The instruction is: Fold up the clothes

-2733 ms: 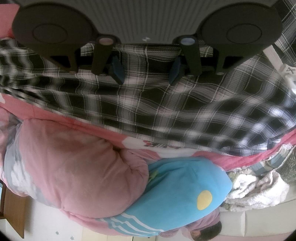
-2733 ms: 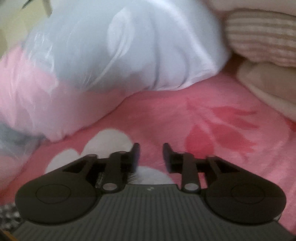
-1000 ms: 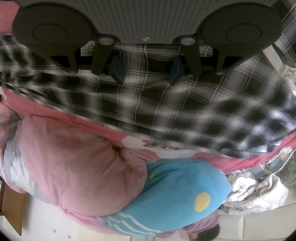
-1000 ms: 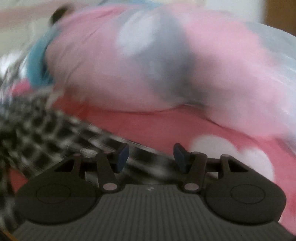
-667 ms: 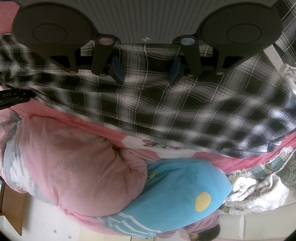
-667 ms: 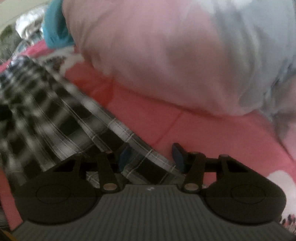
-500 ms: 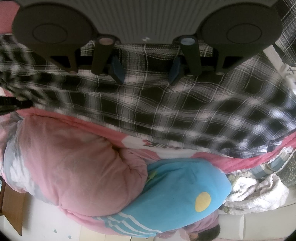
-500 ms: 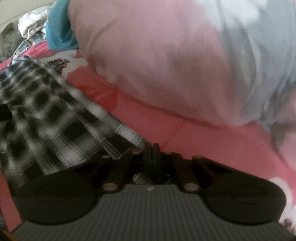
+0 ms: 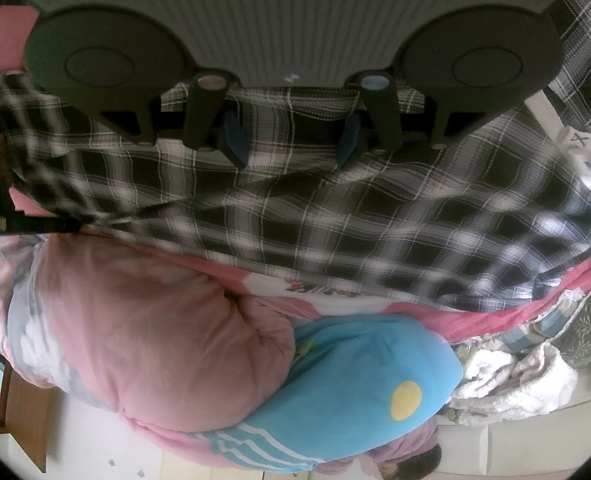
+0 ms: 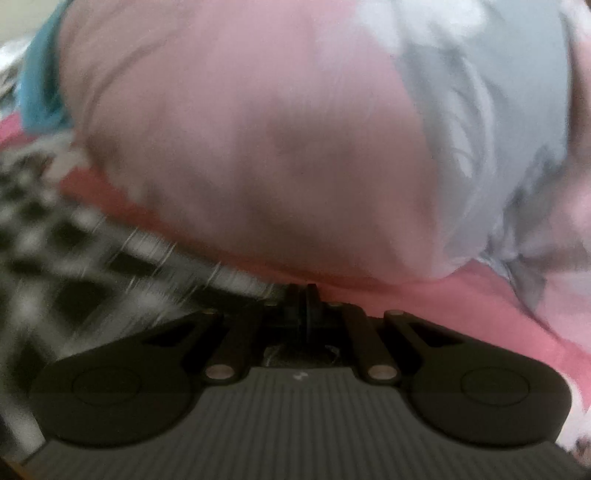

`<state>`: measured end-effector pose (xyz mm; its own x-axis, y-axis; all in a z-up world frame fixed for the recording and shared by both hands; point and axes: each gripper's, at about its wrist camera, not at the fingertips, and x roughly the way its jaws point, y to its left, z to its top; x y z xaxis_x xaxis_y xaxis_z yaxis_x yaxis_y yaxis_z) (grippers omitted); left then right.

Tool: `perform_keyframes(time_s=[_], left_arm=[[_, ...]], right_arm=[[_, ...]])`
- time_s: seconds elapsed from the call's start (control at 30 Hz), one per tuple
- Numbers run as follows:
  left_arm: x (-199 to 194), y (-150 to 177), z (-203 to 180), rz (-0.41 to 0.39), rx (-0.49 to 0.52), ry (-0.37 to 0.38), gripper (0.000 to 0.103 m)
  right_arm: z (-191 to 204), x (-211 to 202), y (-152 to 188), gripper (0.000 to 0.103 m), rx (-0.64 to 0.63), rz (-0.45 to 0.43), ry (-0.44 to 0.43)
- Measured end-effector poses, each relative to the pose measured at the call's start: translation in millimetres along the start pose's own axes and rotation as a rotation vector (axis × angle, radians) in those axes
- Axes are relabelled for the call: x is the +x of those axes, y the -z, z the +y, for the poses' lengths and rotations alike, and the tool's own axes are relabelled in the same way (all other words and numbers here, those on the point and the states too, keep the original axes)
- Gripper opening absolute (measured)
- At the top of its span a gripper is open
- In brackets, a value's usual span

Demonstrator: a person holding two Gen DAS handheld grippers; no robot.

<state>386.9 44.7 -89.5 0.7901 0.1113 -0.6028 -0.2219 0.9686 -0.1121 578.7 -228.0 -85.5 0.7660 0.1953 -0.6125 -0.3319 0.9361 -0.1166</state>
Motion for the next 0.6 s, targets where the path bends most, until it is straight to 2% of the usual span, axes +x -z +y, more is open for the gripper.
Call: perform_keyframes(time_s=[0.07,0.17,0.3,0.43,0.53,0.6], left_arm=[[-0.3,0.0,0.0,0.000,-0.001,0.000,0.054],[-2.8,-0.8,1.3,0.000,-0.010,0.002,0.054],[-8.9,-2.2,4.6,-0.007,-0.031,0.007,0.054],[-14.1,-2.4,10.1,-0.010,-0.050,0.004,0.054],[-16.3,-2.5,16.1,-0.007,-0.063,0.007,0.054],[-17.6,-2.6,20.4,-0.005,-0.070,0.009,0.054]], right_arm=[[-10.3,1.5,-5.5,0.004,0.090,0.007,0.028],[-26.2,-9.2,-11.6,0.015,0.249,0.013,0.016],[-15.1,-45.4,-13.6,0.021,0.277,-0.015,-0.041],[38.6,-65.2,-25.8,0.021,0.193,0.001,-0.240],[93.6,-53.5,-41.3,0.021,0.141,0.053,-0.397],[135.8,-35.1,-49.5,0.021,0.112,0.110,-0.465]])
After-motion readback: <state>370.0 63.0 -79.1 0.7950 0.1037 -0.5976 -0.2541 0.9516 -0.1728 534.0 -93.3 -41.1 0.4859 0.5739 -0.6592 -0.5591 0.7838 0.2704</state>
